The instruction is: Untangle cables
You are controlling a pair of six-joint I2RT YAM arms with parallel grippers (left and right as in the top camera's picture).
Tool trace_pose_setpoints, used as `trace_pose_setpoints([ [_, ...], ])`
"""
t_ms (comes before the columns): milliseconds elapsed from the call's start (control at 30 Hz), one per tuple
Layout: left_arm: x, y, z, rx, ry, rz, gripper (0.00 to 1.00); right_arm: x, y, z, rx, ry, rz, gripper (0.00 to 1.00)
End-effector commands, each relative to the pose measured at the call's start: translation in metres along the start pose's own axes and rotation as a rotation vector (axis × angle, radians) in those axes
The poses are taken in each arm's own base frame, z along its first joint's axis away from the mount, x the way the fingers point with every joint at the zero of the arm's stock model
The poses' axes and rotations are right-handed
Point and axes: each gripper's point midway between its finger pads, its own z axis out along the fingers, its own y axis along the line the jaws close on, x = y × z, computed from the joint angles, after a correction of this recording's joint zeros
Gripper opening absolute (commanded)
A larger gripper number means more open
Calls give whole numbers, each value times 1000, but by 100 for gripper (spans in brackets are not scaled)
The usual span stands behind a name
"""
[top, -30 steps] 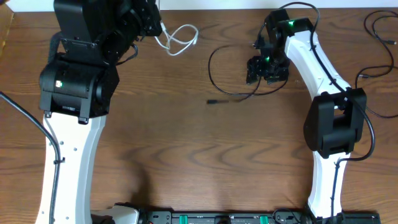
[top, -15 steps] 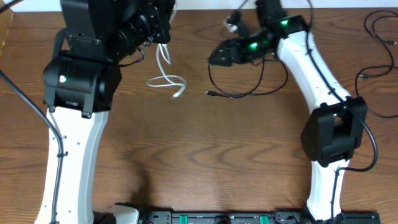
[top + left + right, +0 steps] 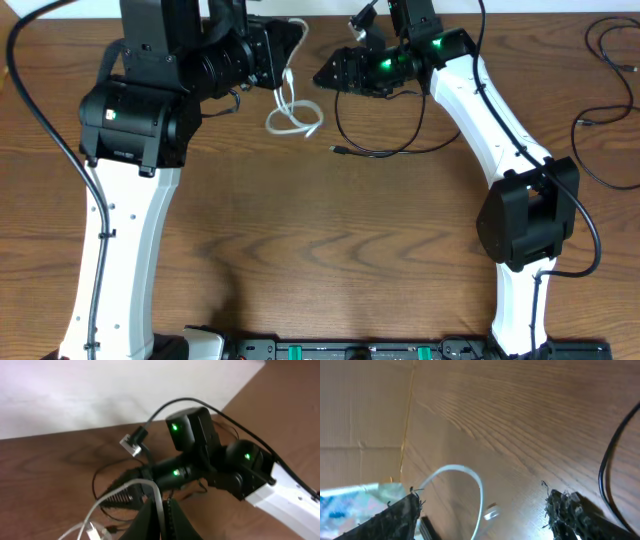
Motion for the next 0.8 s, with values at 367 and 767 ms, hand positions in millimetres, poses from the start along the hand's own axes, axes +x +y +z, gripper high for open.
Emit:
trace_pose_setpoints([
  [367,33,-4,29,150,152,91,7,32,-10,26,49,110,123,79],
  [767,125,58,50,-33,539,60,7,27,-80,-9,273,85,140,79],
])
